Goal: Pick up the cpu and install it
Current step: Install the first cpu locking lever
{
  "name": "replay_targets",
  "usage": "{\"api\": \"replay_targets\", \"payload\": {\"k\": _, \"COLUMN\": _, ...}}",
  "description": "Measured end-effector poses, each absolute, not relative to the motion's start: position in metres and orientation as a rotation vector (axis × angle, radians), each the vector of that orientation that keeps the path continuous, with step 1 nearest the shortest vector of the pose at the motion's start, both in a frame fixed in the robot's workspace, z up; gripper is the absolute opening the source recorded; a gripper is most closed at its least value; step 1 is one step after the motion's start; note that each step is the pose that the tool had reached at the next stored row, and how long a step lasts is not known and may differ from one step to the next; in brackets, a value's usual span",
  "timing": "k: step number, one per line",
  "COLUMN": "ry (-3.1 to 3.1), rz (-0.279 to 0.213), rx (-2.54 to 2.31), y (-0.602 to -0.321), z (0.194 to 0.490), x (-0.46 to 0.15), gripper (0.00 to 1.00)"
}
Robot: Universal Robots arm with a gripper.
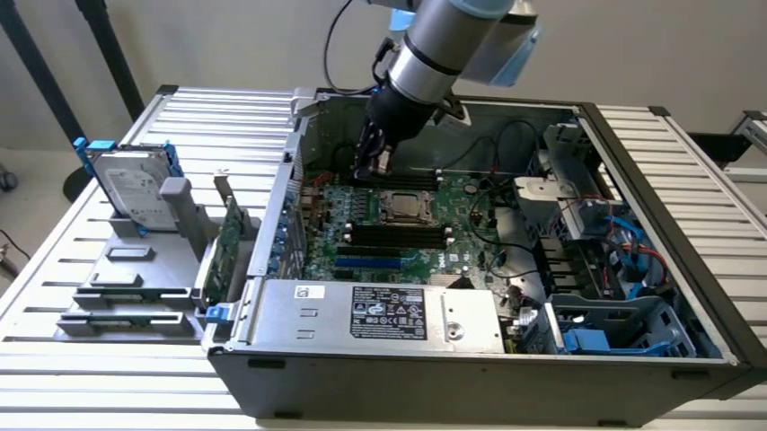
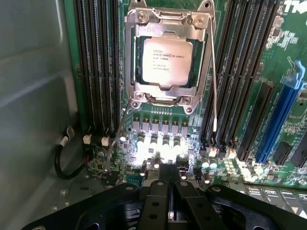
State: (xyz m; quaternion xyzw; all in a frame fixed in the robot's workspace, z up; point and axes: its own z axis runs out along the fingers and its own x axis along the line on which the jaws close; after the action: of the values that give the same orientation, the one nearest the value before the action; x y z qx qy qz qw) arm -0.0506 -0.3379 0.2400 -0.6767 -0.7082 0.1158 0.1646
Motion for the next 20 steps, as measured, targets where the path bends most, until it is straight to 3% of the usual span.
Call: {"api": "replay_targets", "payload": {"k": 20, "ry": -1.761, "rz": 0.263, "rx": -2.138, "y": -0.3379, "z": 0.2399, "x": -0.0571, "gripper": 0.11}}
